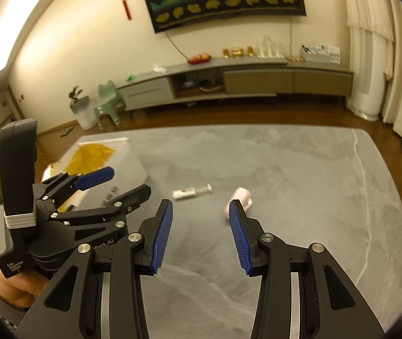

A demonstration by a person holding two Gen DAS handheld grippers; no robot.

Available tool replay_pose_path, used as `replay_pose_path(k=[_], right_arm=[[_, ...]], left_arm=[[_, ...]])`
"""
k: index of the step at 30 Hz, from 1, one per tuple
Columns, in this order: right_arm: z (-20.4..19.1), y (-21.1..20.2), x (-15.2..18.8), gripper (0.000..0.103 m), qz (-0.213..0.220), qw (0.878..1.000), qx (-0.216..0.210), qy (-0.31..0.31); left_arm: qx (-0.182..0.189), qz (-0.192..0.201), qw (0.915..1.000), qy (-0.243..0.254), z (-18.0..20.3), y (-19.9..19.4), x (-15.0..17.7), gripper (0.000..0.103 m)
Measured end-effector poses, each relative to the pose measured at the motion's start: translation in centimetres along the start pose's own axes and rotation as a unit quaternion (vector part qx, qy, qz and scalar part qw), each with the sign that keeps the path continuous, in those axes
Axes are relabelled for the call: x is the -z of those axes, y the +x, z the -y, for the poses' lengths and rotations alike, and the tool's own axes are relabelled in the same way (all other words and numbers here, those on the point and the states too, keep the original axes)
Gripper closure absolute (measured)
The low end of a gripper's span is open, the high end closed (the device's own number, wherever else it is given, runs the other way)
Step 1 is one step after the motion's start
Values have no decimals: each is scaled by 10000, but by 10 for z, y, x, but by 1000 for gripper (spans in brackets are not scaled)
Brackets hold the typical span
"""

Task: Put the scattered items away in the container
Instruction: 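Move both tools toward the clear glue stick and pink stapler on the table, then grasp the clear glue stick with the left tool while the right tool grasps the pink stapler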

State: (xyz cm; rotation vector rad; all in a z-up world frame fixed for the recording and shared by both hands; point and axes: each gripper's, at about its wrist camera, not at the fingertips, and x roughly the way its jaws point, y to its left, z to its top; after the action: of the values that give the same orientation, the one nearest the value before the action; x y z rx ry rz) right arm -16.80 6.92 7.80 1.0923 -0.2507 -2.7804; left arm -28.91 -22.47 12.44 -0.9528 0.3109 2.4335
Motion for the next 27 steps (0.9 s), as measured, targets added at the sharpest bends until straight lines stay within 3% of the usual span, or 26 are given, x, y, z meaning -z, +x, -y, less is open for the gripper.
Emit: replay_pose_path(k=[11, 21, 24, 27], right_arm=[[48, 79, 8, 58, -535, 9974, 180, 437], [50, 139, 8, 55, -829, 9954, 262, 411], [50, 151, 8, 54, -878, 9949, 434, 234], [58, 157, 12, 51, -908, 9941, 574, 147]], left_arm=[[-122, -797, 9962, -341, -4, 115, 11, 35], [-75, -1000, 9935, -531, -11, 174, 20, 35], [108, -879, 9943, -594, -10, 176, 22, 36], [587, -975, 9925, -441, -1, 174, 21, 48]])
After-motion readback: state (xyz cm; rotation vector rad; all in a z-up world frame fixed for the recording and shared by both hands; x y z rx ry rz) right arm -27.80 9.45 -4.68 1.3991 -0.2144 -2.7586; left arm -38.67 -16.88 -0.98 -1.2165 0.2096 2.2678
